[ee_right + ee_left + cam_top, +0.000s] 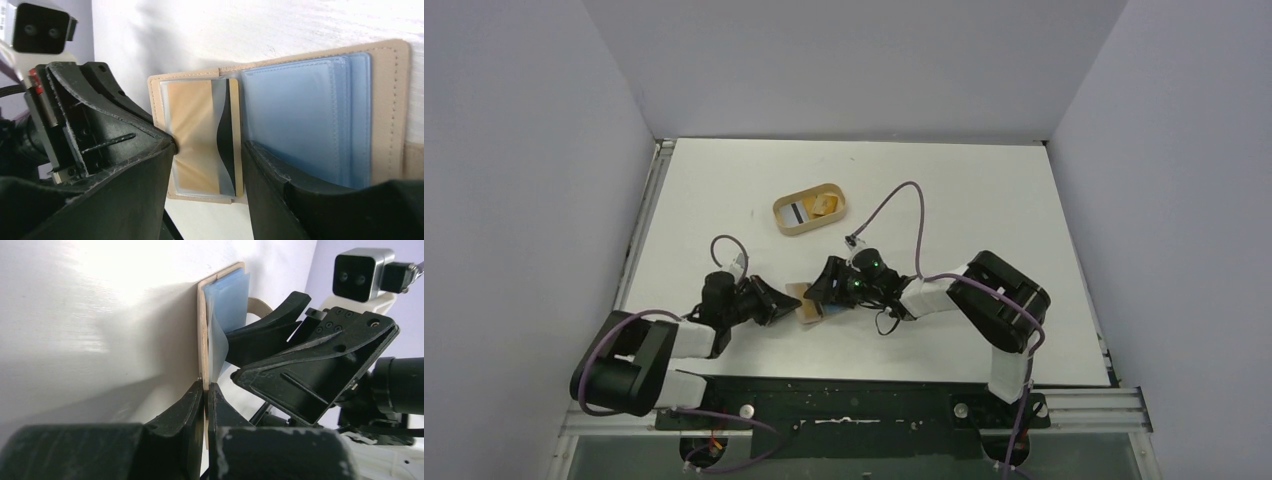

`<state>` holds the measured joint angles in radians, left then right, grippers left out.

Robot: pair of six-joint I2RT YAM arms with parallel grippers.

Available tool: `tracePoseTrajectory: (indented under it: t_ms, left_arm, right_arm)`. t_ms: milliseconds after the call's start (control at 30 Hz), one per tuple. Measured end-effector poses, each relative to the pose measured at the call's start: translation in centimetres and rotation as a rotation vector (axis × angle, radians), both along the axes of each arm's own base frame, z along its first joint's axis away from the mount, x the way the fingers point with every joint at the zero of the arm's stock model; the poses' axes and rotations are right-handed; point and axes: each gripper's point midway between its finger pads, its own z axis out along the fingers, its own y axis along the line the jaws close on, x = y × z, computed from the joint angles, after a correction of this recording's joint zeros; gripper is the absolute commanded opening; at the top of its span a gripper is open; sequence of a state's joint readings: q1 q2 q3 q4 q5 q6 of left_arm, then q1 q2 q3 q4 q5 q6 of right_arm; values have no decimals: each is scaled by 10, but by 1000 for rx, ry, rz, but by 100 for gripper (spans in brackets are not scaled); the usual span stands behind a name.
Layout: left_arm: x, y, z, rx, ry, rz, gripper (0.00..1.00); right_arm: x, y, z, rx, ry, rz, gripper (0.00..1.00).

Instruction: Take the credit cards out of the card holder

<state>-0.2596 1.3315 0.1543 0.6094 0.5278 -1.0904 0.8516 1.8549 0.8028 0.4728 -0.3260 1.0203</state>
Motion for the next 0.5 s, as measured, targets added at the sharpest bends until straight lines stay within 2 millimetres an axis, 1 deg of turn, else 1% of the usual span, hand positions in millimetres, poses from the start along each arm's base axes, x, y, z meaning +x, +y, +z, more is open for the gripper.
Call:
tracePoseTrajectory:
  t_ms: [200,333,500]
  left_arm:
    - [7,1,-2,-94,2,44,0]
    - [16,-3,6,-172,-32,62,0]
    - [21,-5,13,-210,-59,60,0]
  right_arm:
    - [5,6,2,135,14,-27,54]
    - [12,7,5,201,23,-54,54]
    - [14,9,8,246,40,-69,54]
